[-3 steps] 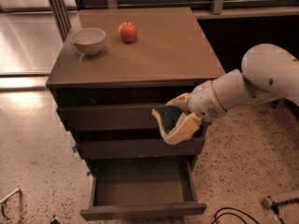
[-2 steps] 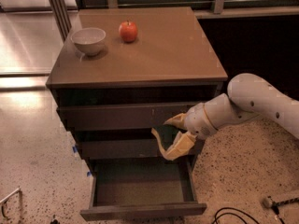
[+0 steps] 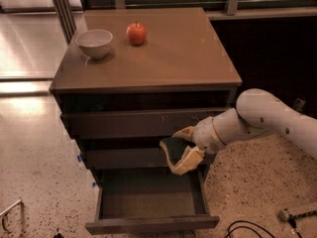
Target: Place sponge into bottom drawer
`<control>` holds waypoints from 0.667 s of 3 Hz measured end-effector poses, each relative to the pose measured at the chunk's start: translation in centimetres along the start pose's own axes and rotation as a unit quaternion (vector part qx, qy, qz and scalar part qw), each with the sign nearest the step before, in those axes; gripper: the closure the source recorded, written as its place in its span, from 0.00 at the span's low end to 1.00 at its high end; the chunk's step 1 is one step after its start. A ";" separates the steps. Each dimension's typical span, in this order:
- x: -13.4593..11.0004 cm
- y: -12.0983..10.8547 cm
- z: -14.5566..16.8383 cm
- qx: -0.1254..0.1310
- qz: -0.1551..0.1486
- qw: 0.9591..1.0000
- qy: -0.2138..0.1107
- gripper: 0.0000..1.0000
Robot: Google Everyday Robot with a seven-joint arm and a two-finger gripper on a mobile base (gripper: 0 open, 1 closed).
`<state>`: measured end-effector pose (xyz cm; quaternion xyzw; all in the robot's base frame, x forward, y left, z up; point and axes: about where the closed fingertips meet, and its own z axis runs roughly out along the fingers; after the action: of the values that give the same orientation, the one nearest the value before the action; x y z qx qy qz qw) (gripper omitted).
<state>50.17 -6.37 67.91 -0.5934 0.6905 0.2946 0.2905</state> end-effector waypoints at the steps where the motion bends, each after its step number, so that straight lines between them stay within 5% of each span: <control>1: 3.1 -1.9 3.1 0.022 -0.028 0.999 -0.009 1.00; 2: 7.5 -4.7 7.2 0.036 -0.037 0.999 -0.008 1.00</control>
Offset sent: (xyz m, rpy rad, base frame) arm 0.0735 -0.0076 -0.1911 -0.0060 -0.1324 -0.0238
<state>54.28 -6.44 57.28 -0.6055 0.6754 0.2638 0.3280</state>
